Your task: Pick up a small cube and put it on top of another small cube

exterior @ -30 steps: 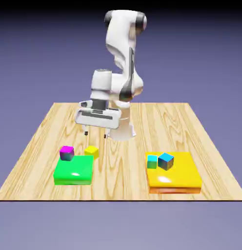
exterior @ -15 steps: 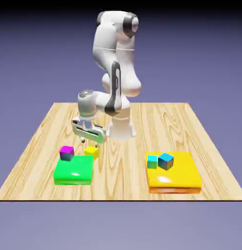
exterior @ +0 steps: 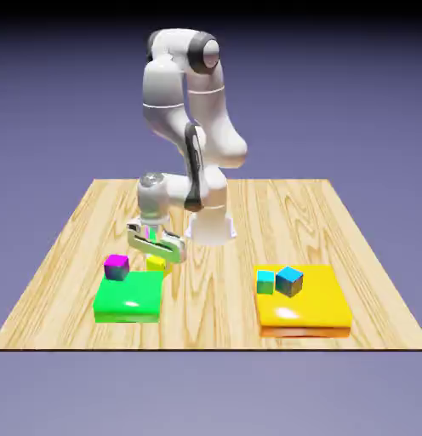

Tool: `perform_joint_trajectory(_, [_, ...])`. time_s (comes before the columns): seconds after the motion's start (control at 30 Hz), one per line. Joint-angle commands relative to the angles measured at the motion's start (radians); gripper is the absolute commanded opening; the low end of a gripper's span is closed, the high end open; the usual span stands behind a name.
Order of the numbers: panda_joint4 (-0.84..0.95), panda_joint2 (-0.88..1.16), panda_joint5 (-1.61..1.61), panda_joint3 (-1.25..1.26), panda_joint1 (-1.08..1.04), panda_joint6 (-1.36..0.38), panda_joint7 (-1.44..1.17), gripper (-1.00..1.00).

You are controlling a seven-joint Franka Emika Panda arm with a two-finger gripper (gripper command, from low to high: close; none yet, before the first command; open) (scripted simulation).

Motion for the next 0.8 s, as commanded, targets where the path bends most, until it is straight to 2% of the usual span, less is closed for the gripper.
perform_joint_trajectory(0.0, [-0.005,-0.032,0.044,0.022,-0.015,-0.026,-0.031,-1.0])
perform_joint_trajectory(0.2, [-0.038,-0.221,0.305,0.16,-0.073,-0.183,-0.213,-1.0])
perform_joint_trajectory(0.27, [-0.039,-0.225,0.311,0.163,-0.075,-0.186,-0.217,-1.0])
perform_joint_trajectory(0.7, [0.432,-0.229,0.136,-0.241,0.2,-0.658,0.252,-1.0])
perform_joint_trajectory(0.77, [0.435,-0.229,0.135,-0.243,0.201,-0.661,0.255,-1.0])
